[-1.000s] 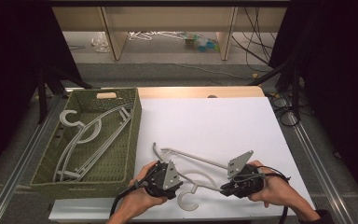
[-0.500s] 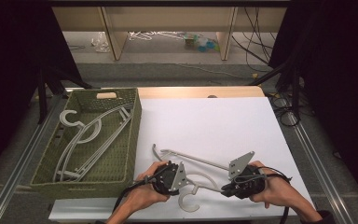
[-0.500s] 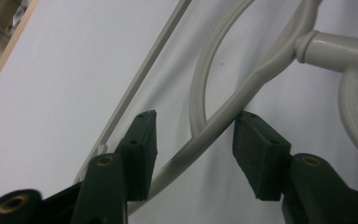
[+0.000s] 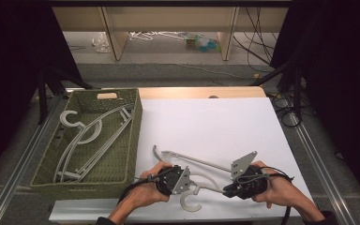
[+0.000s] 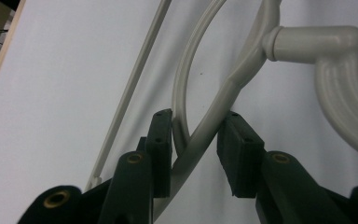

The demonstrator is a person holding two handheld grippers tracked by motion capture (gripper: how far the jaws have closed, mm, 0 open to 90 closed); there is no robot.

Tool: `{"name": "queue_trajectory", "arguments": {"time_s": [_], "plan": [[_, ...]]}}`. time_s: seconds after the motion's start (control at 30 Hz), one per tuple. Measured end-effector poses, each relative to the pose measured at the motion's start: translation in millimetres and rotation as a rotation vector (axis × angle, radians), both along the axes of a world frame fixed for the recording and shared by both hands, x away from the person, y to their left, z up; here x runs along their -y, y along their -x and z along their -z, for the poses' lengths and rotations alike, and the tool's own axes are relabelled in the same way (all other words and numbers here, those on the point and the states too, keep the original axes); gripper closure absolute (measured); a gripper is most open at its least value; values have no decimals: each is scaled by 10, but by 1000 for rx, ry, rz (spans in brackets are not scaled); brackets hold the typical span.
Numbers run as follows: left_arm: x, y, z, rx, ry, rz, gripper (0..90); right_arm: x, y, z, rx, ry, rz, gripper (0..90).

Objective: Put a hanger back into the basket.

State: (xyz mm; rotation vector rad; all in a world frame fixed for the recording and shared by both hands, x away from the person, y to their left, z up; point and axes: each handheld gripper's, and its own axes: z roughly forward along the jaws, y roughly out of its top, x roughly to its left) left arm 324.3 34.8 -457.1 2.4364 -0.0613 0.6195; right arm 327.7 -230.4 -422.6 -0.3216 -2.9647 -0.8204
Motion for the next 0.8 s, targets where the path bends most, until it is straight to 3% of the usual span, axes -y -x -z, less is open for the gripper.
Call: {"name": "queue_trajectory", "arguments": {"time_s": [0.07,0.2,0.33,0.37,0.47,0.5,0.57,0.6,0.73,0.77,0.8], "plan": [[0,4,-9,7,-1,3,678,3,-7,-4,-2,-1,-1,813],[26,43,-59,65,-41,36,702,58,-39,-7,-1,-22,-3,810],[40,46,-89,79,-42,51,714,101,-58,-14,-1,-43,5,798],[46,48,-113,77,-42,56,727,125,-91,-12,-2,-70,18,742],[56,47,-140,88,-41,56,744,143,-107,-11,13,-68,34,701],[66,49,-165,92,-24,53,755,147,-124,-21,49,-85,71,621],[71,52,-183,85,-16,55,762,154,-146,-33,64,-89,96,595],[78,57,-210,86,-13,54,784,172,-176,-63,89,-128,159,514],[95,53,-271,70,19,39,792,195,-192,-94,102,-152,203,487],[101,47,-276,48,38,18,793,196,-200,-100,146,-176,217,426],[101,46,-278,27,40,2,793,194,-198,-109,161,-184,239,396]]}}
